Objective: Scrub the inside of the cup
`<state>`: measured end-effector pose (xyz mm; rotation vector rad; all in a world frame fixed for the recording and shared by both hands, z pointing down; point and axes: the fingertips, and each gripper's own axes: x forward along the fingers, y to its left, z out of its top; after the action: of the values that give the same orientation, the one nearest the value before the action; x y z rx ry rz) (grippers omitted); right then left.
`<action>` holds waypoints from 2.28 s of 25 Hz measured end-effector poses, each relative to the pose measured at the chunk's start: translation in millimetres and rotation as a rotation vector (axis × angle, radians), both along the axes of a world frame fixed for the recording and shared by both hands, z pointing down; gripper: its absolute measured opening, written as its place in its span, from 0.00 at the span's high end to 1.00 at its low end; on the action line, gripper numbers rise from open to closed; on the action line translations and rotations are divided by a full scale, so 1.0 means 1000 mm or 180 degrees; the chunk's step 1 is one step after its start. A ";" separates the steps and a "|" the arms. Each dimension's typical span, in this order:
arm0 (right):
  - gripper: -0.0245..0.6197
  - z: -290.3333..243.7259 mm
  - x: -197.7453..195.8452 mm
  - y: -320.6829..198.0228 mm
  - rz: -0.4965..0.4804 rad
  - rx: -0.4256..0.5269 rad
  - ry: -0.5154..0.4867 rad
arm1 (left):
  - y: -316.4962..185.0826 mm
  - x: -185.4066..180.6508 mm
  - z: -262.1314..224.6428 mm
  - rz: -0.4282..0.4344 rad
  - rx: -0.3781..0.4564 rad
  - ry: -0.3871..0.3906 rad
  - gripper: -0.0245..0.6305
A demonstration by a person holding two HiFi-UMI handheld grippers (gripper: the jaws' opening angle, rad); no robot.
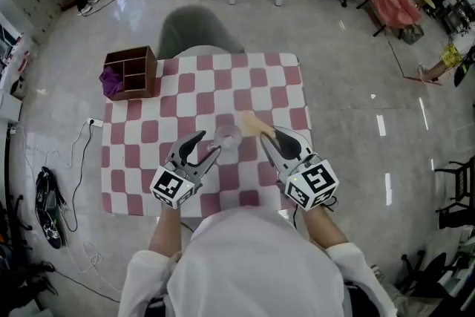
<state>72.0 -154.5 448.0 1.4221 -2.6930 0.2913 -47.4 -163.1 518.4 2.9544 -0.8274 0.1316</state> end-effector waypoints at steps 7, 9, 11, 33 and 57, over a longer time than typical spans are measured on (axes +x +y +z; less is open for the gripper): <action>0.82 0.001 0.004 0.005 0.0049 -0.0013 0.0007 | 0.008 0.007 0.014 0.0242 -0.0149 0.0118 0.45; 0.82 0.002 0.006 0.005 0.0067 -0.0018 0.0007 | 0.008 0.009 0.019 0.0301 -0.0170 0.0125 0.40; 0.82 0.002 0.007 0.005 0.0086 -0.0023 0.0007 | 0.005 0.011 0.026 0.0318 -0.0212 0.0103 0.38; 0.82 0.013 0.015 0.001 0.0173 -0.0176 0.0045 | -0.013 0.046 0.099 0.0769 -0.0235 -0.0655 0.37; 0.82 0.018 0.020 -0.004 0.0192 -0.0233 0.0086 | -0.021 0.073 0.110 0.0910 -0.0243 -0.0651 0.38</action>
<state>92.4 -158.8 465.5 1.4776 -2.5934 0.3682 25.6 -184.5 628.9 3.0024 -0.3994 0.4761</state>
